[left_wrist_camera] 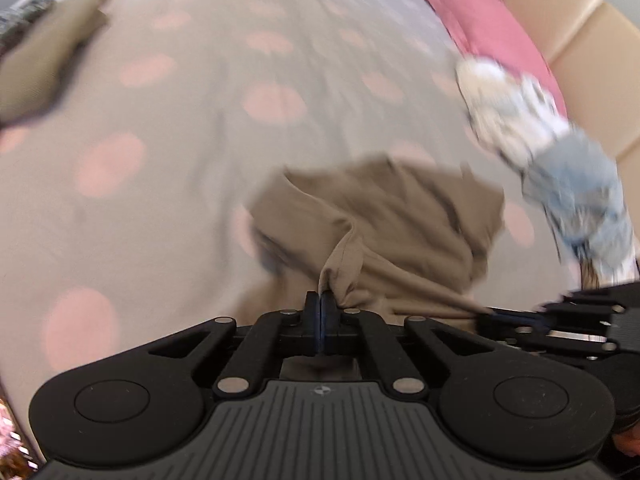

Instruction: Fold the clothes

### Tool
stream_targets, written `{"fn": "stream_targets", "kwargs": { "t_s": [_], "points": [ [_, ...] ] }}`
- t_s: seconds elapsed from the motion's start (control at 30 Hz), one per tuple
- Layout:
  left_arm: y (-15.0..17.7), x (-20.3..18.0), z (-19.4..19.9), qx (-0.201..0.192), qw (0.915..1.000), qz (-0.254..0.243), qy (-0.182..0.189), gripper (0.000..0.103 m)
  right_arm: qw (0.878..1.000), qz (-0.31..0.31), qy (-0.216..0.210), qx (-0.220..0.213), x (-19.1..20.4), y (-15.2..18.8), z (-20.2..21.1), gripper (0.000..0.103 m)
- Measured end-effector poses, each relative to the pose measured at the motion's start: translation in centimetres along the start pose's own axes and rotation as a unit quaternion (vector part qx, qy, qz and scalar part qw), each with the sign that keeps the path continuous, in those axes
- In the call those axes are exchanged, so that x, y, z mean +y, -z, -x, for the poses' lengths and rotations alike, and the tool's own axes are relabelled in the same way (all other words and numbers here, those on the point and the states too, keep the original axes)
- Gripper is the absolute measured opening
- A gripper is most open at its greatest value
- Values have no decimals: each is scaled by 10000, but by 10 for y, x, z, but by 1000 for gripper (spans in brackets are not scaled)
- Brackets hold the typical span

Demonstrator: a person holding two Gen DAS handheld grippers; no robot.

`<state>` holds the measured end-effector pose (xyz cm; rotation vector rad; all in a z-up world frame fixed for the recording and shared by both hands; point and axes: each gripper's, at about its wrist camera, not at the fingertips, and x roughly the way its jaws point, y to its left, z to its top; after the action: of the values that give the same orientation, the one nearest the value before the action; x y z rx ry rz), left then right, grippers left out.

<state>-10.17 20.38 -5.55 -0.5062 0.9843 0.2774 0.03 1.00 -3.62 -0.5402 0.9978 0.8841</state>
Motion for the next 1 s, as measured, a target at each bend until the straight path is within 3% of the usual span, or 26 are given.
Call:
{"fn": "stream_targets", "kwargs": {
  "t_s": [0.1,0.2,0.33,0.43,0.63,0.7,0.77,0.9,1.0],
  "points": [
    [-22,11,33,-457,9988,101,157,0,9980,73,271,-573,-7,-18,36,1],
    [-44,9,74,-1148,9933,-75,-113,0,9860,354,964,-1312,-5,-41,76,0],
    [-72,10,126,-1808,9833,-204,-14,0,9747,479,1044,-1918,-6,-70,121,0],
    [-82,7,163,-2297,9726,-348,-136,0,9684,543,1017,-2212,-6,-87,146,0],
    [-86,21,193,-2572,9603,-513,-951,0,9843,429,668,-1577,-6,-87,100,7],
    [-85,37,194,-2527,9603,-366,-1121,0,9893,375,611,-1270,-7,-82,72,26],
    [-84,51,192,-2472,9603,-239,-1270,0,9933,321,554,-962,-9,-77,44,38],
    [-84,74,190,-2386,9610,-69,-1395,0,9994,46,196,-267,-17,-65,-15,41],
    [-83,85,187,-2329,9616,3,-1450,0,9995,-249,-122,-123,-16,-62,-46,42]
  ]
}}
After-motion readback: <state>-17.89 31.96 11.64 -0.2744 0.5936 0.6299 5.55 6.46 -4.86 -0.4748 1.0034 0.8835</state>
